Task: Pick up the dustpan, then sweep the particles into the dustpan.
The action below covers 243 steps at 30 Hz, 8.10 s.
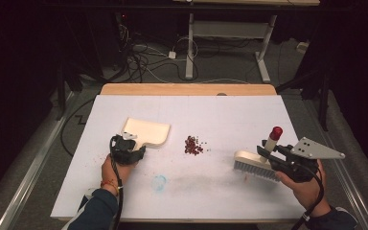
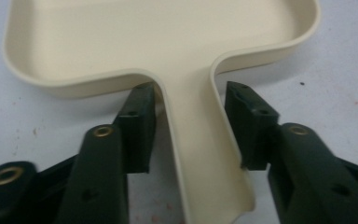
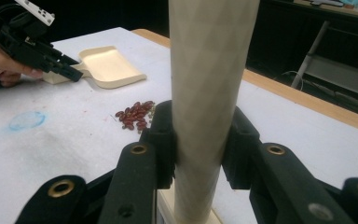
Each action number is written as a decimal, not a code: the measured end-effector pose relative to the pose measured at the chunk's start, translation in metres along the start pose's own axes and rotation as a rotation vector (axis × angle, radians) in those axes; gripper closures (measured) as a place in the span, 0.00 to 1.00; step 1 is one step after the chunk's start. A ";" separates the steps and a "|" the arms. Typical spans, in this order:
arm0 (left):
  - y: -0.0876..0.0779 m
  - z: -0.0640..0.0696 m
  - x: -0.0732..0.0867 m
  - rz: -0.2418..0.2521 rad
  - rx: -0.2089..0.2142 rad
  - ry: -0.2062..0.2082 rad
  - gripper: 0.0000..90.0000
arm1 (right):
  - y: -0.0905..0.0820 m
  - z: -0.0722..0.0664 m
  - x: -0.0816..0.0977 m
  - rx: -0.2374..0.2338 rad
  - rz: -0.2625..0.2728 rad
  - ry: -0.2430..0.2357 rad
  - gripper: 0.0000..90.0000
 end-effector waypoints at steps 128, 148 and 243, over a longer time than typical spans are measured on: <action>-0.054 0.101 0.038 -0.068 0.226 0.289 0.71 | 0.190 -0.038 -0.047 0.066 -0.044 0.031 0.77; -0.045 0.112 0.027 -0.061 0.223 0.284 0.70 | 0.180 -0.070 -0.048 0.004 -0.019 0.080 0.77; -0.062 0.096 0.048 -0.096 0.304 0.350 0.70 | 0.170 0.001 -0.049 0.126 0.019 0.088 0.78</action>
Point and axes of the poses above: each handheld gripper's, and its own axes: y roughly forward along the jaws, x roughly out of its underside, z roughly to its right, the point moved 10 cm from there along y, roughly forward along the jaws, and after that the axes turned 8 degrees about -x, right-handed, at the moved point
